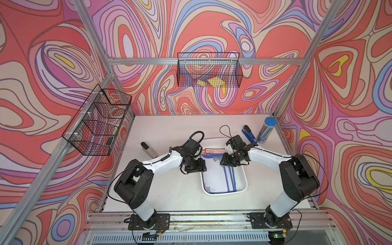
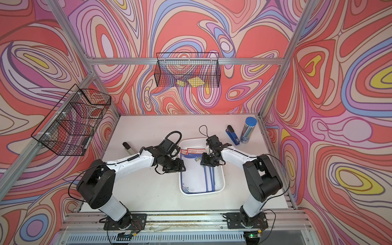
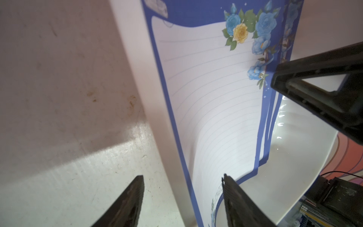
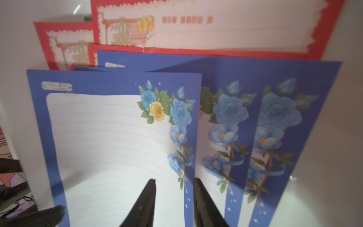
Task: Take out the stationery paper from the storage box
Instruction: Pick up the stationery paper from the storage box.
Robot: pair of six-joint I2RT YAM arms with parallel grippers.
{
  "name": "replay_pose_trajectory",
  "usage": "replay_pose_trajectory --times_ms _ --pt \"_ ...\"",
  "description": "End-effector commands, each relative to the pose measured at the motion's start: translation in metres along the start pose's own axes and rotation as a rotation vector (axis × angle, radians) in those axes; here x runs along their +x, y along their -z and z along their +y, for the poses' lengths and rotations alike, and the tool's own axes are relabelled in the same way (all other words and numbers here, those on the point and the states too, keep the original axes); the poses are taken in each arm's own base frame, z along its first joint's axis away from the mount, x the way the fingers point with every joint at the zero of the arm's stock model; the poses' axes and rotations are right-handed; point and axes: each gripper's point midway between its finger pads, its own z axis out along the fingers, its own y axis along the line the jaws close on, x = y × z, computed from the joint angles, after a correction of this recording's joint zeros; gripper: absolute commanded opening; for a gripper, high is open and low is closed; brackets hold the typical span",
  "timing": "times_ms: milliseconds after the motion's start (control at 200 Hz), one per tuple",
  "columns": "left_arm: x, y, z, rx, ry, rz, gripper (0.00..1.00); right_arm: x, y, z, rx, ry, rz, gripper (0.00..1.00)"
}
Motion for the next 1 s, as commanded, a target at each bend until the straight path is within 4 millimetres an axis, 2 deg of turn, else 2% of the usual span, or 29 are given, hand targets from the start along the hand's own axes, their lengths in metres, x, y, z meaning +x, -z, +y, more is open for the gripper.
replay_pose_trajectory --times_ms 0,295,406,576,671,871,996 --pt "0.005 -0.006 0.005 -0.019 0.001 0.016 0.67 0.005 0.004 0.013 -0.065 -0.001 0.006 0.35" --pt "0.007 -0.008 0.01 -0.036 0.002 0.02 0.65 0.014 -0.008 0.013 -0.127 -0.046 0.026 0.31" --pt "0.007 -0.01 0.012 -0.043 0.001 0.025 0.6 0.015 -0.012 0.013 -0.16 -0.072 0.026 0.29" --pt "0.009 -0.011 0.015 -0.052 0.004 0.027 0.57 0.017 -0.018 0.009 -0.181 -0.1 0.025 0.27" --pt "0.009 -0.011 0.014 -0.047 0.001 0.024 0.53 0.02 -0.022 0.0 -0.139 -0.109 0.031 0.31" --pt "0.008 -0.006 0.012 -0.044 -0.003 0.022 0.51 0.023 -0.027 -0.011 -0.086 -0.113 0.041 0.33" --pt "0.007 -0.006 0.011 -0.045 -0.006 0.018 0.47 0.025 -0.03 -0.015 -0.074 -0.13 0.046 0.4"
